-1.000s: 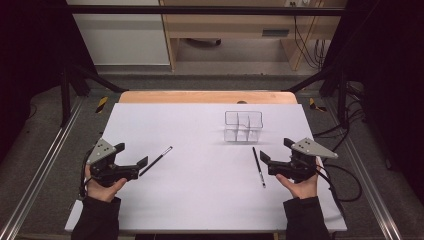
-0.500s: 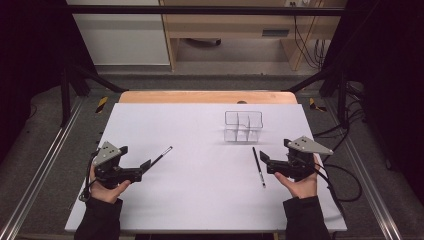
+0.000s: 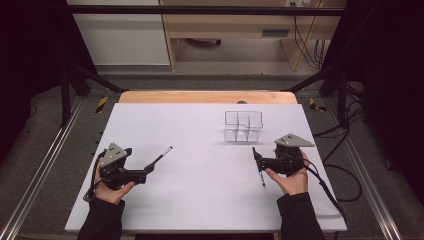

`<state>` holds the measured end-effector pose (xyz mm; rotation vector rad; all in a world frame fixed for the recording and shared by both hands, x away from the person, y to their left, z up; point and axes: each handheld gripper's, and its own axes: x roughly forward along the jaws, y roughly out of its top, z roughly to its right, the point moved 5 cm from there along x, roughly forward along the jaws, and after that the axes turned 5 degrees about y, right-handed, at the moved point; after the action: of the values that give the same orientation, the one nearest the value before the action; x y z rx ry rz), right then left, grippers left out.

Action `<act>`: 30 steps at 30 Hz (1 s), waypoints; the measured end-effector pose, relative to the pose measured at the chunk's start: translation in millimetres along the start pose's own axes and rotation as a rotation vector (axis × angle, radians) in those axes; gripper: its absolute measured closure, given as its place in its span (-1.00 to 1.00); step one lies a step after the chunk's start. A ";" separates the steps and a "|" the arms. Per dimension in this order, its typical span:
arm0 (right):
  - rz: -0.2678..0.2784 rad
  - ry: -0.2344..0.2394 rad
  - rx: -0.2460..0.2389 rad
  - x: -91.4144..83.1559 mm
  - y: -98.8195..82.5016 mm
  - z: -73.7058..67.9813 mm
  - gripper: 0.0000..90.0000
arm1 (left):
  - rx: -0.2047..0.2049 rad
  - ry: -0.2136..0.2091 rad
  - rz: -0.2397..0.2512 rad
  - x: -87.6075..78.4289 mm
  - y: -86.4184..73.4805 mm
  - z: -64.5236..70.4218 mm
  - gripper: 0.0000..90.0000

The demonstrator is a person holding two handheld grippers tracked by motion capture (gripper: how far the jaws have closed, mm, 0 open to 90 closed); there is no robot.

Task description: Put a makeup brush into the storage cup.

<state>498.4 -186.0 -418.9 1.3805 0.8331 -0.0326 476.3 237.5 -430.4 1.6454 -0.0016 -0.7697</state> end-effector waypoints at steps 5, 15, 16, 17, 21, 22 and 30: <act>-0.049 -0.008 -0.007 11.1 -5.4 -1.3 -0.63 | 0.005 -0.001 -0.002 0.6 -0.1 1.7 -0.93; -0.150 -0.013 -0.021 33.8 -18.5 -4.3 -0.48 | 0.018 -0.005 -0.012 3.1 -1.5 4.8 -0.92; -0.150 -0.013 -0.021 33.8 -18.5 -4.3 -0.48 | 0.018 -0.005 -0.012 3.1 -1.5 4.8 -0.92; -0.166 -0.011 -0.024 36.9 -20.7 -5.1 -0.45 | 0.020 -0.006 -0.014 3.4 -1.6 5.2 -0.92; -0.183 -0.010 -0.018 41.6 -25.2 -5.5 -0.40 | 0.025 -0.009 -0.017 3.5 -1.8 6.3 -0.92; -0.183 -0.003 -0.009 42.6 -26.6 -4.7 -0.39 | 0.026 -0.008 -0.017 3.6 -1.8 6.4 -0.92; -0.213 0.009 0.024 49.4 -37.9 3.1 -0.27 | 0.028 -0.010 -0.021 4.1 -2.1 7.1 -0.92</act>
<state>517.3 -175.8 -477.4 1.3100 0.9873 -0.2010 475.3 230.0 -434.3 1.6706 -0.0029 -0.7973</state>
